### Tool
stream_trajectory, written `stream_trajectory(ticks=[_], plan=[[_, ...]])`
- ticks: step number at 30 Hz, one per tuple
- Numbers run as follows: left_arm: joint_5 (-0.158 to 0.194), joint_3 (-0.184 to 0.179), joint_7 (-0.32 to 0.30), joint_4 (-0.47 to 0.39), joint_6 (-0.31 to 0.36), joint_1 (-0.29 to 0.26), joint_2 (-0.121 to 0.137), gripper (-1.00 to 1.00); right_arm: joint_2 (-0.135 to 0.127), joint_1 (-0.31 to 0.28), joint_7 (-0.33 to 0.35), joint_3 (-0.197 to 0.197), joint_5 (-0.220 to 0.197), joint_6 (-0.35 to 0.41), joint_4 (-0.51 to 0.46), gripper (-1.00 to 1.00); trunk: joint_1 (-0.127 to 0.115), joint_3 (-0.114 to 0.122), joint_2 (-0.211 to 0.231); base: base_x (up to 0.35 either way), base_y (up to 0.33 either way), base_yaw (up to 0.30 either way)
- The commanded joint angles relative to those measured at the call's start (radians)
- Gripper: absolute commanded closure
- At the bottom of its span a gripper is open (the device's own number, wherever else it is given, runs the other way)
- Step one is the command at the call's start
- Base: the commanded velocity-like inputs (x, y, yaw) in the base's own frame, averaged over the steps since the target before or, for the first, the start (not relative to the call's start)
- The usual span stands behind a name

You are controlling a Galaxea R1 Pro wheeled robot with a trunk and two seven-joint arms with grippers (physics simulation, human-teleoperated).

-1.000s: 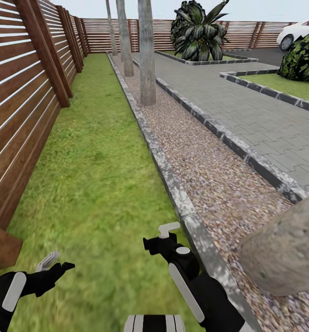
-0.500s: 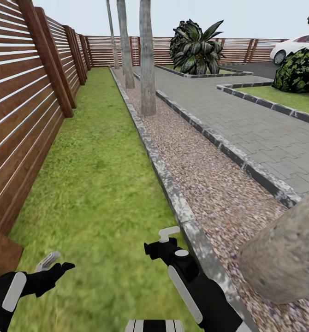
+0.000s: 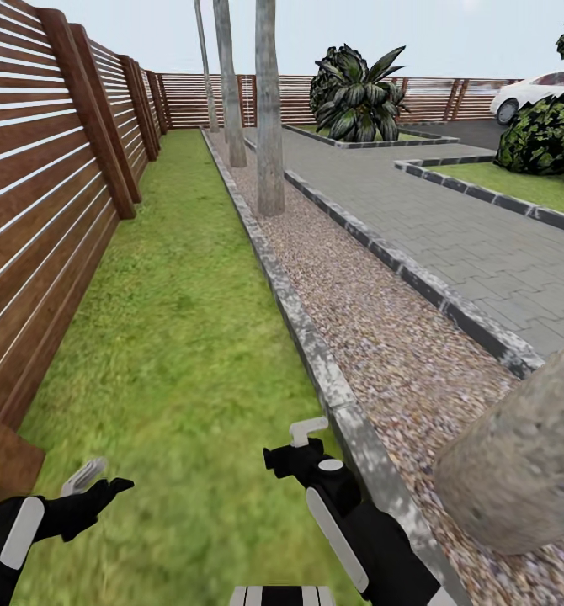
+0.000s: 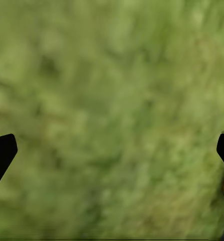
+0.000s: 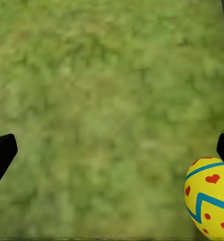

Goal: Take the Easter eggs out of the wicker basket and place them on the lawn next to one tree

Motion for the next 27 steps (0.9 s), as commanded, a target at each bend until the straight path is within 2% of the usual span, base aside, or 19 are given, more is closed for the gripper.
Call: stream_trajectory(ticks=[1, 5, 16, 22, 27], plan=[[-0.008, 0.003, -0.012, 0.000, 0.005, -0.001, 0.000, -1.00, 0.000, -0.001, -0.010, 0.002, -0.011, 0.002, -0.001, -1.00, -0.001, -0.001, 0.000, -0.250, 0.000, 0.000], [-0.008, 0.004, -0.017, 0.001, 0.005, -0.001, 0.000, -1.00, 0.000, -0.001, -0.010, 0.002, -0.011, 0.001, 0.000, -1.00, -0.001, -0.001, 0.000, -0.187, 0.000, 0.000], [-0.007, 0.004, -0.018, 0.001, 0.004, -0.001, 0.000, -1.00, 0.001, -0.001, -0.011, 0.003, -0.009, 0.001, 0.001, -1.00, -0.001, -0.001, 0.000, -0.020, -0.004, 0.000], [-0.007, 0.005, -0.018, 0.001, 0.005, -0.001, 0.000, -1.00, 0.002, -0.001, -0.013, 0.003, -0.007, 0.001, 0.017, -1.00, -0.001, -0.001, 0.000, -0.266, -0.031, 0.000], [-0.007, 0.006, -0.018, 0.001, 0.005, -0.001, 0.001, -1.00, 0.003, -0.001, -0.013, 0.003, -0.005, 0.000, 0.019, -1.00, -0.001, -0.001, 0.000, -0.067, -0.003, 0.033]])
